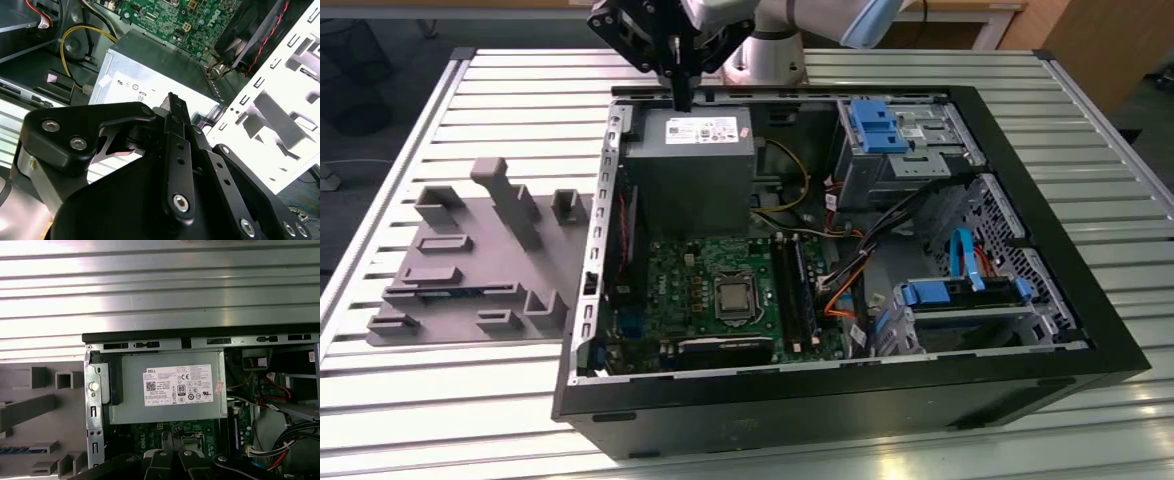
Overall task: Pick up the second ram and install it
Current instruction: 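Reach for the second ram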
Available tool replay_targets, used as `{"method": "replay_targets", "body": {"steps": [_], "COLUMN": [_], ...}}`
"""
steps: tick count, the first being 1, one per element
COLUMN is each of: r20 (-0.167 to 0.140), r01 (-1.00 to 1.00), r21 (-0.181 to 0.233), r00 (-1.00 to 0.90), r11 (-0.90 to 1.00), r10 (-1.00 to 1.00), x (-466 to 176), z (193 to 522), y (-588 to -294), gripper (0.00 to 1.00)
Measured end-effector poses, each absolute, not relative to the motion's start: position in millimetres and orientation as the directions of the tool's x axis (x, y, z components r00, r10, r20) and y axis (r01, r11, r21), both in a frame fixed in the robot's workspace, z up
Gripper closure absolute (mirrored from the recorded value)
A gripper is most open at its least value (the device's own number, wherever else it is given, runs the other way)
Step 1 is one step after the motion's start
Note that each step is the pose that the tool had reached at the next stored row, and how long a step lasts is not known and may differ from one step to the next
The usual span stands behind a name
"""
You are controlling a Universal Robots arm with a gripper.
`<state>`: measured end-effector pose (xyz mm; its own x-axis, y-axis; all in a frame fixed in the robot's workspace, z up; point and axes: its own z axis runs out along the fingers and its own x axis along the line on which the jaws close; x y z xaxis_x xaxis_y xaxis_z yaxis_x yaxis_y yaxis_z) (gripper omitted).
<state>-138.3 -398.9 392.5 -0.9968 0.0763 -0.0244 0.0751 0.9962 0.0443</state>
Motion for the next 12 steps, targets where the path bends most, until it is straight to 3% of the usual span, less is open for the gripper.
{"method": "replay_targets", "body": {"steps": [12], "r20": [-0.024], "r01": [0.075], "r21": [0.044], "r00": [-0.997], "r11": [0.996], "r10": [0.076], "x": [-147.9], "z": [392.2], "y": [-398.9], "gripper": [0.89]}}
